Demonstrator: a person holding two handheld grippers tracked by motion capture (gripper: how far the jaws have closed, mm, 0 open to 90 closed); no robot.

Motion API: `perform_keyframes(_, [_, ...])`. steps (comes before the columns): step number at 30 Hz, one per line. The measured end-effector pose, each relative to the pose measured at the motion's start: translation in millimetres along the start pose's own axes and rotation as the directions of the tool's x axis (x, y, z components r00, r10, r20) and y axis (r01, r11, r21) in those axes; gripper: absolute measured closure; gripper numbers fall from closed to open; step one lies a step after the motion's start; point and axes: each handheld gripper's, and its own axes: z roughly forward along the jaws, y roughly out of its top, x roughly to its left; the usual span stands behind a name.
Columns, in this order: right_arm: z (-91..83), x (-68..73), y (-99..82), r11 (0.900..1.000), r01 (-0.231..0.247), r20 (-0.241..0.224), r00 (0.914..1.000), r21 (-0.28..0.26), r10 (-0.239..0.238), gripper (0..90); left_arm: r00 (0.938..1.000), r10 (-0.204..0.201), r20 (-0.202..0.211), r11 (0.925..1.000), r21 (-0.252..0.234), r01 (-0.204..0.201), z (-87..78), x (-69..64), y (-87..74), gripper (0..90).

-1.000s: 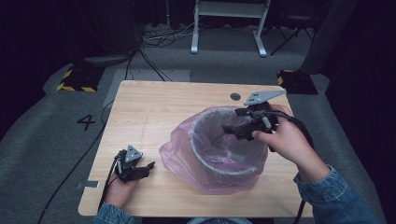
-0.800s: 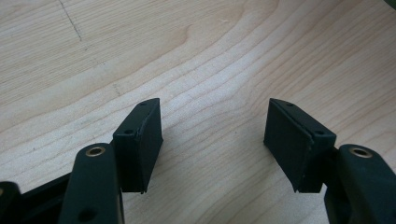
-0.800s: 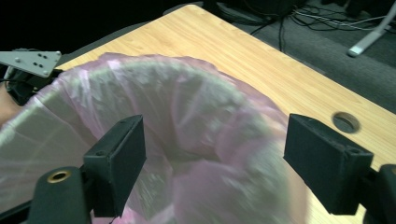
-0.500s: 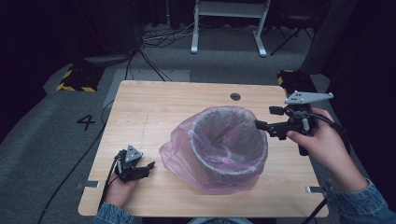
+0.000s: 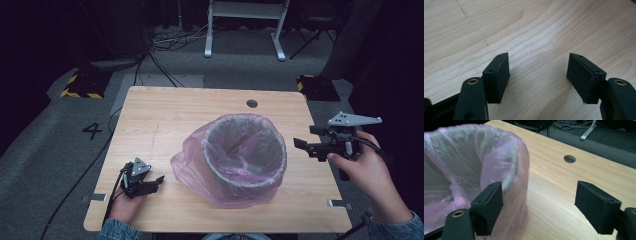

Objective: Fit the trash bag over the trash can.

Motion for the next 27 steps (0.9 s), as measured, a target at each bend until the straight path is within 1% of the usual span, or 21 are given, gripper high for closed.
perform_keyframes(5, [3.0,-6.3,-21.3,0.9994,-0.031,0.021,0.9993,0.013,0.03,22.9,1.0,-0.001,-0.001,1.0,0.001,0.001,-0.1,-0.2,-0.1,33.2])
perform_keyframes(9, [10.9,-12.8,-42.7,0.9974,-0.06,0.028,0.9979,0.041,0.059,22.9,1.0,0.0,-0.001,1.0,0.001,0.0,0.0,-0.1,-0.1,33.2])
perform_keyframes(11, [15.4,-16.8,-53.2,0.9964,-0.073,0.03,0.997,0.044,0.071,22.9,1.0,-0.001,-0.001,1.0,0.001,0.001,0.0,-0.1,-0.1,33.2])
perform_keyframes(14, [23.1,-23.1,-71.0,0.9954,-0.083,0.038,0.996,0.049,0.081,22.1,1.0,-0.001,-0.002,1.0,0.001,0.001,-0.1,-0.1,-0.1,33.2])
perform_keyframes(17, [30.1,-25.2,-86.3,0.9961,-0.071,0.046,0.9966,0.052,0.069,21.2,1.0,-0.001,-0.002,1.0,0.001,0.001,0.0,-0.1,-0.1,33.1])
perform_keyframes(22, [43.8,-27.6,-114.9,0.9924,-0.095,0.039,0.995,0.079,0.092,21.1,1.0,-0.002,-0.002,1.0,0.001,0.002,-0.1,-0.2,-0.1,33.1])
perform_keyframes(27, [56.7,-30.4,-140.4,0.9899,-0.098,0.065,0.9937,0.103,0.092,20.8,1.0,-0.002,-0.001,1.0,0.001,0.002,0.0,-0.2,-0.1,33.1])
